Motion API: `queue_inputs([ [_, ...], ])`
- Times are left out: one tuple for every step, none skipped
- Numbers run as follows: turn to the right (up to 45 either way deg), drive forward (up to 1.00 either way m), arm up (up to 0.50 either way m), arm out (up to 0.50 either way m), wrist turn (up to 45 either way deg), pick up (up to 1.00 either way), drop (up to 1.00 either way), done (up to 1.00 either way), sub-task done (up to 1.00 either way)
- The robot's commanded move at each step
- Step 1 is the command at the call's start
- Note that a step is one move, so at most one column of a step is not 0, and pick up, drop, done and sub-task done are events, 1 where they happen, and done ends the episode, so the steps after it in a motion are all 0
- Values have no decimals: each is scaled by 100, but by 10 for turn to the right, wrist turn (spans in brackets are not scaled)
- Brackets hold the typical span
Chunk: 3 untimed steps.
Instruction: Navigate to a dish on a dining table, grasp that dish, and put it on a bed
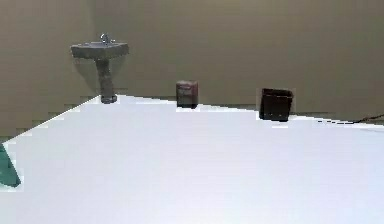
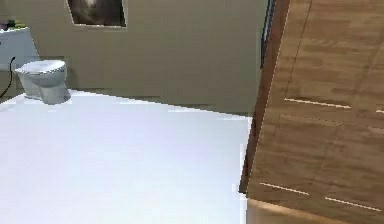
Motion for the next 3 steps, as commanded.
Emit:
queue_inputs([
  [450,0,0,0,0,0,0,0,0],
  [150,0,0,0,0,0,0,0,0],
  [0,20,0,0,0,0,0,0,0],
])
